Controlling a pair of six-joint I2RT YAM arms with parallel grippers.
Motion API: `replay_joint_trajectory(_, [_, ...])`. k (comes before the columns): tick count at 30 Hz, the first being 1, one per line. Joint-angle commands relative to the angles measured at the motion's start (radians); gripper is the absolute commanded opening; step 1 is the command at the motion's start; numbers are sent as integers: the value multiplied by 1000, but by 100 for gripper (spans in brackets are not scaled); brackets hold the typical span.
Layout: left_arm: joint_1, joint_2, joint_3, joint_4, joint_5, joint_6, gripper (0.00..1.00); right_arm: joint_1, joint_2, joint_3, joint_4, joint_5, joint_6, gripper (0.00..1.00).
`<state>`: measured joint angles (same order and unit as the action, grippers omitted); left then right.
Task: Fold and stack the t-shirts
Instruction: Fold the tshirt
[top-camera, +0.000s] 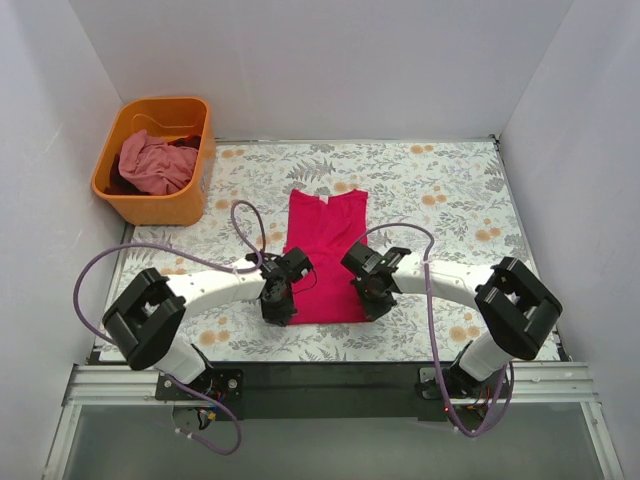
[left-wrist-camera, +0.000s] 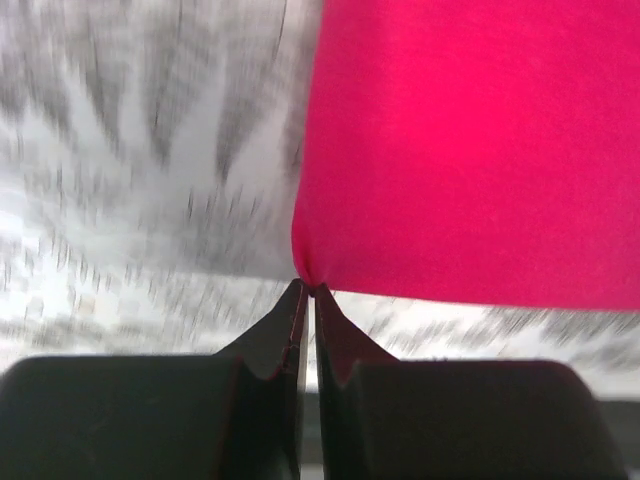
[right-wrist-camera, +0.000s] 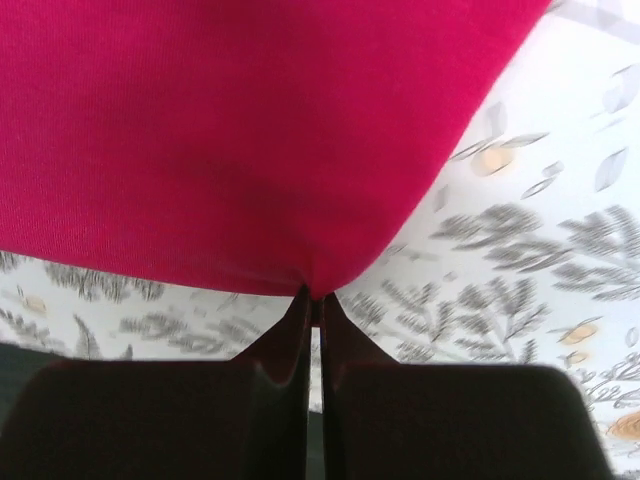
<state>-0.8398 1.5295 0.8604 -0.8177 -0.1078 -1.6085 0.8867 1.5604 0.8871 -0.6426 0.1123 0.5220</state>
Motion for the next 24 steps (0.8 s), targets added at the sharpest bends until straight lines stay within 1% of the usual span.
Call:
replay_joint_trajectory(1, [-82,-152,-47,-184,32,-82,0,113,-46,0,-146,-55,21,1])
replay_joint_trajectory(3, [-157,-201,-52,-233,43,-161,0,164,-77,-5,-192,-95,70,1])
replay_joint_trajectory(4, [-186,-239,-55,-271,49,-189,0,214,-110,-8,-207,-105,85,1])
replay_joint_trajectory(6, [-263,-264,-61,-291,85,-259,0,260,-149,-14,-226,-161,122,1])
replay_joint_trajectory(7, [-281,-275,-69,-299,97,-274,0,290,-183,-17,-230,-175,147,1])
replay_joint_trajectory(9, [-300,-305,-78,-282,106,-286,0,296,-213,-19,-232,-203,151,1])
replay_joint_trajectory(10, [-301,-318,-80,-273,138,-286,0,296,-232,-10,-236,-180,142,1])
replay_joint_trajectory(12, [-279,-342,-67,-255,120,-278,0,275,-234,18,-268,-117,130,1])
replay_joint_trajectory(13, [-259,-338,-52,-256,87,-251,0,237,-229,56,-281,-82,118,1])
replay_joint_trajectory(15, [-207,-312,15,-271,59,-219,0,196,-229,93,-302,-42,76,1])
replay_joint_trajectory(16, [-190,-299,40,-284,21,-203,0,148,-235,114,-304,-36,64,1])
replay_joint_trajectory(17, [-170,-292,64,-284,10,-156,0,118,-237,148,-302,-37,23,1])
replay_joint_trajectory(18, [-119,-272,110,-281,7,-131,0,89,-237,170,-302,-46,3,1])
replay_joint_trajectory(19, [-93,-264,130,-270,0,-108,0,36,-231,188,-304,-46,-20,1])
replay_joint_trajectory(20, [-69,-256,152,-267,-9,-61,0,11,-226,229,-304,-46,-39,1])
replay_joint_trajectory(21, [-18,-247,185,-264,-16,-42,0,-9,-223,246,-302,-46,-72,1])
replay_joint_trajectory(23, [43,-224,219,-249,-27,14,0,-61,-195,291,-302,-43,-99,1])
replay_joint_trajectory(24, [59,-218,251,-236,-32,30,0,-77,-185,305,-301,-48,-124,1])
